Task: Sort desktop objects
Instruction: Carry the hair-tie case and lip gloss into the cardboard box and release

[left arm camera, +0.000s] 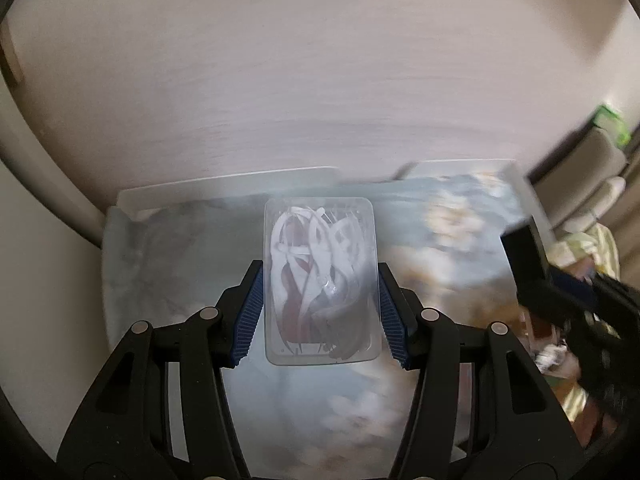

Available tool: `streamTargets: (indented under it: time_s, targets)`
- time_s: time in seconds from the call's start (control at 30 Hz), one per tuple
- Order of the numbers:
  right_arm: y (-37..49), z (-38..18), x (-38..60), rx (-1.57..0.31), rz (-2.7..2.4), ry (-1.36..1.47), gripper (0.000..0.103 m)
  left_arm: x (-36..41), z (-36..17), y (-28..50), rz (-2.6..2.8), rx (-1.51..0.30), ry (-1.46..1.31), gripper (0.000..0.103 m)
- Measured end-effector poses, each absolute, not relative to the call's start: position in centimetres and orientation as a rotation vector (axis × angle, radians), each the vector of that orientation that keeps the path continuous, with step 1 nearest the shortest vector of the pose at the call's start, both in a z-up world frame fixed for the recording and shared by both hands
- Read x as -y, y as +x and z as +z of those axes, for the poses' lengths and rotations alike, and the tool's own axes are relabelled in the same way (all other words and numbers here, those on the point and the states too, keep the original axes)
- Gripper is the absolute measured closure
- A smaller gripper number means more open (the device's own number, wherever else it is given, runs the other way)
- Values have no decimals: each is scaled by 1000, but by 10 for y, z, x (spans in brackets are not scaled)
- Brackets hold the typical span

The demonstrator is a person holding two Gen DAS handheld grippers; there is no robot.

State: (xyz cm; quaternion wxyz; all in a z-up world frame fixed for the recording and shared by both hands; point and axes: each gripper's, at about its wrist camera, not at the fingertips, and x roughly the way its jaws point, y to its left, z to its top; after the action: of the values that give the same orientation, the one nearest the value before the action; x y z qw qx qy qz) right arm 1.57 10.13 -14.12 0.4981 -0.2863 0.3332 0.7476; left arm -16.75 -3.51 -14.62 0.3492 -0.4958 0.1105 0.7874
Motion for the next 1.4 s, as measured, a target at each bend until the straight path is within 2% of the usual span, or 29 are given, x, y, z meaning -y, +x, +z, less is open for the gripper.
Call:
streamTargets:
  time_s: [0.27, 0.43, 0.63, 0.73, 1.03, 1.07, 1.1, 1.13, 1.2, 1.23, 1.27, 1.33, 1.4]
  targets:
    - [141, -137, -63, -812, 1699, -750, 85, -11, -113, -71, 1921, -269, -1224, 52]
    - [202, -145, -36, -862, 1653, -789, 85, -43, -123, -18, 1843, -259, -1237, 52]
    - [234, -156, -17, -898, 1658, -820, 85, -91, -140, 55, 1810, -340, -1266, 52]
    - [245, -162, -11, -920, 1668, -829, 85, -108, -160, 70, 1820, -394, -1268, 52]
    - [275, -197, -19, -1004, 1689, -857, 84, -128, -175, 93, 1846, -443, -1299, 51]
    - [278, -199, -21, -1035, 1697, -837, 81, -131, -176, 95, 1846, -450, -1305, 47]
    - [280, -203, -26, -1061, 1701, -820, 69, -134, -178, 97, 1845, -456, -1315, 28]
    - [283, -204, -27, -1091, 1704, -805, 47, -136, -179, 98, 1847, -462, -1333, 4]
    - [290, -205, -29, -1138, 1699, -774, 17, -134, -178, 98, 1863, -436, -1354, 0]
    - [292, -206, -30, -1155, 1680, -779, 12, -132, -175, 97, 1855, -406, -1365, 0]
    - [295, -207, -31, -1179, 1688, -773, 12, -129, -172, 95, 1838, -367, -1369, 0]
    - [299, -209, -29, -1227, 1710, -740, 0, -128, -169, 92, 1826, -353, -1376, 0]
    - [300, -210, -28, -1236, 1701, -738, 0, -128, -165, 92, 1852, -378, -1351, 0]
